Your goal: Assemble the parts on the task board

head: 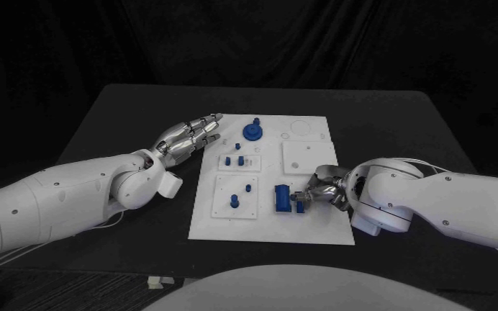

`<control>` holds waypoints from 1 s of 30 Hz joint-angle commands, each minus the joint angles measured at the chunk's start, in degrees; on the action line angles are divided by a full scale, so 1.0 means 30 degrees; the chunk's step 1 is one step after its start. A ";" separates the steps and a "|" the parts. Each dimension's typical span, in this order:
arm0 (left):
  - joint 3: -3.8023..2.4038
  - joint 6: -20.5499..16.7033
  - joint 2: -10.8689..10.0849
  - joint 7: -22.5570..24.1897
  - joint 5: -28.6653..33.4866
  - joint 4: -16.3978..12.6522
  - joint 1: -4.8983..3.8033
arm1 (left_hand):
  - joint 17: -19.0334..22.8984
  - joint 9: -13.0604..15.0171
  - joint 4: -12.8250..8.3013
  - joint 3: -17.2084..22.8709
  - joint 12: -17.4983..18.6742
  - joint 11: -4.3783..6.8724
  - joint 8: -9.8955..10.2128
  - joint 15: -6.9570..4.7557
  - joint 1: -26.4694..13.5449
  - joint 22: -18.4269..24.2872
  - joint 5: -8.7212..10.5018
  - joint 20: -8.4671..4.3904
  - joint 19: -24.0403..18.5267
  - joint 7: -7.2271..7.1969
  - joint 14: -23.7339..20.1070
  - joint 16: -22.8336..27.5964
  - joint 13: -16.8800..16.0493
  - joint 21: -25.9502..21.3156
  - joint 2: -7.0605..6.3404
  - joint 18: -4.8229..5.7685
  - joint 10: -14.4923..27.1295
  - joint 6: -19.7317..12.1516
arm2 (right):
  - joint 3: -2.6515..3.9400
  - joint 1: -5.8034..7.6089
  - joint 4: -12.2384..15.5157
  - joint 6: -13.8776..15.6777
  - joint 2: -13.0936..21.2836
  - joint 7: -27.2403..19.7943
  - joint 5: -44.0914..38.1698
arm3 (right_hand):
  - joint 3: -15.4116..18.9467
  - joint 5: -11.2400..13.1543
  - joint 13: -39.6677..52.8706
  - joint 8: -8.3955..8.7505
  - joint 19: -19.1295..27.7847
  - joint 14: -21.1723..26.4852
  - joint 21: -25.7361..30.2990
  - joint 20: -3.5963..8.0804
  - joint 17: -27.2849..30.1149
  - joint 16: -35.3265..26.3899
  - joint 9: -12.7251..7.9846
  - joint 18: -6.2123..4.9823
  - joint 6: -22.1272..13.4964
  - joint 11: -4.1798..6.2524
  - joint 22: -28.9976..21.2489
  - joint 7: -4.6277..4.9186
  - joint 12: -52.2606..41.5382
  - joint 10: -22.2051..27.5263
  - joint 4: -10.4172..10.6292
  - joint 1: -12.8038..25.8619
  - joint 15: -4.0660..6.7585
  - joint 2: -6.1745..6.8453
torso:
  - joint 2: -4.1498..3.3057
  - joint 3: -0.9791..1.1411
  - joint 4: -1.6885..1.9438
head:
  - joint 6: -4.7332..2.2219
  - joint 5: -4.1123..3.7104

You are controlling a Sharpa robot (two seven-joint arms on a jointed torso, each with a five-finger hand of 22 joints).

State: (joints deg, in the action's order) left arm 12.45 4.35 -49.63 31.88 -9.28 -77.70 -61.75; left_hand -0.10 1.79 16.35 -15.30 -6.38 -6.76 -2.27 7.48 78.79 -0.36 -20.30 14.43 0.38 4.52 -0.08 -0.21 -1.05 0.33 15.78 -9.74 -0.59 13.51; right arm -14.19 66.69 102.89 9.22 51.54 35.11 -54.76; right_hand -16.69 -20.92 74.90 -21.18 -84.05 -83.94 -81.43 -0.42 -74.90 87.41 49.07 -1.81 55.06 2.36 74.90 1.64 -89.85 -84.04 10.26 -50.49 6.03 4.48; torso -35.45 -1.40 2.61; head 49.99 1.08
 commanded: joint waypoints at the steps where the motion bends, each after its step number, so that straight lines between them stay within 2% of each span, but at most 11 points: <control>1: -0.0019 0.0276 0.0047 0.0162 0.0090 -0.0006 0.0029 | 0.0033 0.0018 0.0033 0.0126 -0.0088 -0.0071 -0.0084 0.0086 0.0180 -0.0031 -0.0128 0.0103 -0.0038 0.0121 0.0026 0.0070 -0.0015 -0.0022 0.0032 -0.0209 0.0003 -0.0037 | -0.0008 -0.0069 -0.0014 -0.0350 -0.0038 0.0200 0.0024 | 0.0676 0.1060 0.5032 0.0069 -0.0618 -0.1488 0.0086 -0.0126 -0.2047 -0.0114 -0.0022 -0.0154 0.0059 -0.0026 0.4027 0.0082 -0.0050 -0.1987 0.0336 0.0362 -0.0125 0.0068 | -0.0001 -0.0001 -0.0001 | 0.0004 0.0023; 2: -0.0019 0.0287 0.0056 0.0153 0.0090 0.0004 0.0030 | 0.0033 0.0018 0.0030 0.0131 -0.0089 -0.0071 -0.0083 0.0087 0.0190 -0.0030 -0.0144 0.0104 -0.0039 0.0124 0.0026 0.0070 -0.0015 -0.0023 0.0033 -0.0209 0.0004 -0.0041 | -0.0008 -0.0072 -0.0027 -0.0357 -0.0046 0.0208 0.0024 | 0.1218 0.2087 0.5032 0.0074 -0.0622 -0.1489 0.0093 -0.0120 -0.2054 -0.0112 -0.0029 -0.0155 0.0023 -0.0023 0.4027 0.0082 -0.0050 -0.1987 0.0569 0.0465 -0.0118 -0.0003 | -0.0001 -0.0001 -0.0001 | 0.0004 0.0036; 4: -0.0019 0.0299 0.0065 0.0141 0.0090 0.0012 0.0031 | 0.0033 0.0018 0.0030 0.0131 -0.0089 -0.0071 -0.0083 0.0087 0.0190 -0.0030 -0.0144 0.0104 -0.0039 0.0124 0.0026 0.0070 -0.0015 -0.0023 0.0033 -0.0209 0.0004 -0.0041 | -0.0008 -0.0076 -0.0037 -0.0347 -0.0051 0.0209 0.0024 | 0.1798 0.3220 0.5032 0.0065 -0.0631 -0.1493 0.0091 -0.0121 -0.2070 -0.0107 -0.0027 -0.0152 -0.0016 -0.0027 0.4032 0.0090 -0.0050 -0.1987 0.0856 0.0556 -0.0122 -0.0099 | -0.0001 -0.0001 -0.0001 | 0.0004 0.0056; 7: -0.0019 0.0325 0.0078 0.0119 0.0090 0.0024 0.0034 | 0.0033 0.0021 0.0021 0.0148 -0.0086 -0.0063 -0.0087 0.0089 0.0224 -0.0029 -0.0182 0.0107 -0.0039 0.0153 0.0026 0.0070 -0.0015 -0.0023 0.0030 -0.0209 0.0007 -0.0019 | -0.0008 -0.0086 -0.0049 -0.0295 -0.0054 0.0202 0.0024 | 0.2392 0.4212 0.5032 0.0027 -0.0632 -0.1489 0.0107 -0.0123 -0.2050 -0.0114 -0.0007 -0.0155 -0.0028 -0.0028 0.4029 0.0091 -0.0050 -0.1987 0.1219 0.0687 -0.0123 -0.0204 | -0.0001 -0.0001 -0.0001 | 0.0004 0.0079; 14: -0.0019 0.0358 0.0086 0.0085 0.0090 0.0042 0.0042 | 0.0033 0.0017 0.0019 0.0152 -0.0078 -0.0065 -0.0081 0.0089 0.0231 -0.0031 -0.0189 0.0108 -0.0038 0.0155 0.0026 0.0070 -0.0013 -0.0022 0.0030 -0.0209 0.0008 -0.0047 | -0.0008 -0.0095 -0.0017 0.0129 0.0053 0.0001 0.0024 | 0.2606 0.4453 0.5032 -0.0009 -0.0622 -0.1486 0.0136 -0.0122 -0.2030 -0.0120 0.0017 -0.0162 -0.0019 -0.0023 0.4020 0.0088 -0.0050 -0.1987 0.1410 0.0743 -0.0123 -0.0335 | -0.0001 -0.0001 -0.0001 | 0.0004 0.0086; 19: -0.0019 0.0354 0.0069 0.0092 0.0090 0.0021 0.0049 | 0.0033 0.0013 0.0015 0.0164 -0.0076 -0.0078 -0.0075 0.0093 0.0253 -0.0031 -0.0217 0.0110 -0.0037 0.0150 0.0026 0.0070 -0.0013 -0.0021 0.0032 -0.0209 0.0011 -0.0071 | -0.0006 -0.0092 0.0217 0.1204 0.0501 -0.0650 0.0024 | 0.2860 0.3872 0.5032 -0.0127 -0.0612 -0.1494 0.0173 -0.0110 -0.2070 -0.0106 0.0090 -0.0171 0.0031 0.0000 0.4010 0.0054 -0.0050 -0.1987 0.1918 0.0815 -0.0105 -0.0852 | -0.0001 -0.0001 -0.0001 | 0.0004 0.0158; 23: -0.0019 0.0277 0.0048 0.0133 0.0090 0.0001 0.0053 | 0.0033 0.0019 0.0009 0.0175 -0.0088 -0.0087 -0.0082 0.0098 0.0273 -0.0032 -0.0244 0.0112 -0.0037 0.0147 0.0026 0.0070 -0.0015 -0.0021 0.0033 -0.0209 0.0011 -0.0035 | 0.0001 0.0049 0.0786 0.2458 0.1529 -0.1668 0.0053 | 0.3202 0.3271 0.5032 -0.0255 -0.0662 -0.1515 0.0075 -0.0092 -0.2168 -0.0069 0.0157 -0.0147 0.0116 0.0025 0.4045 0.0014 -0.0050 -0.1987 0.2154 0.1198 -0.0086 -0.1153 | -0.0001 0.0000 -0.0001 | 0.0004 0.0192; 24: -0.0019 0.0262 0.0043 0.0149 0.0090 -0.0001 0.0053 | 0.0033 0.0019 0.0009 0.0176 -0.0091 -0.0087 -0.0083 0.0098 0.0276 -0.0034 -0.0246 0.0112 -0.0036 0.0148 0.0026 0.0070 -0.0015 -0.0020 0.0033 -0.0209 0.0011 -0.0031 | 0.0001 0.0187 0.0965 0.2901 0.1894 -0.2026 0.0137 | 0.3533 0.2537 0.5032 -0.0314 -0.0677 -0.1520 0.0044 -0.0070 -0.2194 -0.0057 0.0190 -0.0139 0.0140 0.0060 0.4055 -0.0002 -0.0050 -0.1987 0.2147 0.1480 -0.0061 -0.1264 | -0.0001 0.0000 -0.0001 | 0.0004 0.0189; 25: -0.0019 0.0243 0.0029 0.0169 0.0090 -0.0003 0.0054 | 0.0033 0.0021 0.0008 0.0180 -0.0101 -0.0088 -0.0086 0.0098 0.0283 -0.0038 -0.0252 0.0113 -0.0033 0.0148 0.0026 0.0070 -0.0017 -0.0017 0.0032 -0.0210 0.0010 -0.0018 | 0.0002 0.0317 0.1108 0.3310 0.2201 -0.2364 0.0264 | 0.3979 0.1179 0.5032 -0.0372 -0.0666 -0.1515 0.0063 -0.0039 -0.2175 -0.0061 0.0227 -0.0144 0.0159 0.0083 0.4048 -0.0039 -0.0050 -0.1987 0.2149 0.1693 -0.0028 -0.1356 | -0.0001 0.0000 -0.0001 | 0.0004 0.0183; 28: -0.0020 0.0147 -0.0026 0.0237 0.0090 -0.0013 0.0054 | 0.0033 0.0026 0.0010 0.0182 -0.0120 -0.0086 -0.0093 0.0098 0.0289 -0.0043 -0.0254 0.0114 -0.0030 0.0152 0.0026 0.0070 -0.0020 -0.0014 0.0030 -0.0210 0.0008 0.0014 | 0.0001 0.0728 0.1424 0.4542 0.3043 -0.3672 0.0936 | 0.4336 0.0852 0.5032 -0.0451 -0.0678 -0.1513 0.0032 -0.0028 -0.2171 -0.0063 0.0260 -0.0136 0.0239 0.0098 0.4058 -0.0064 -0.0050 -0.1987 0.2181 0.1860 -0.0021 -0.1572 | -0.0001 0.0000 -0.0001 | 0.0004 0.0167; 30: -0.0021 0.0047 -0.0068 0.0326 0.0090 -0.0031 0.0055 | 0.0033 0.0034 0.0034 0.0180 -0.0152 -0.0068 -0.0106 0.0094 0.0288 -0.0044 -0.0239 0.0117 -0.0029 0.0180 0.0026 0.0070 -0.0026 -0.0013 0.0027 -0.0211 0.0002 0.0062 | -0.0001 0.1003 0.1528 0.5631 0.3598 -0.5146 0.1621 | 0.4510 0.0774 0.5032 -0.0515 -0.0679 -0.1510 0.0026 -0.0018 -0.2152 -0.0068 0.0279 -0.0136 0.0336 0.0125 0.4060 -0.0093 -0.0050 -0.1987 0.2197 0.1969 -0.0002 -0.1812 | -0.0001 0.0001 -0.0001 | 0.0004 0.0127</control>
State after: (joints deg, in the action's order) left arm 12.44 4.64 -49.82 31.64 -9.28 -77.61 -61.66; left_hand -0.07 1.81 16.36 -14.98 -6.63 -6.76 -2.27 7.48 79.01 -0.40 -20.85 14.42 0.37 4.95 -0.08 -0.21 -1.04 0.33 16.00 -9.75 -0.59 13.53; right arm -14.21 69.36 107.08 18.11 61.76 27.74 -53.33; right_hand -3.35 -18.39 74.93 -22.53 -84.05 -83.94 -81.20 -0.42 -74.90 87.41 49.86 -1.81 55.80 2.36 74.94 1.32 -89.85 -84.04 16.83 -44.73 6.03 -0.79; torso -35.45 -1.40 2.60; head 49.99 1.59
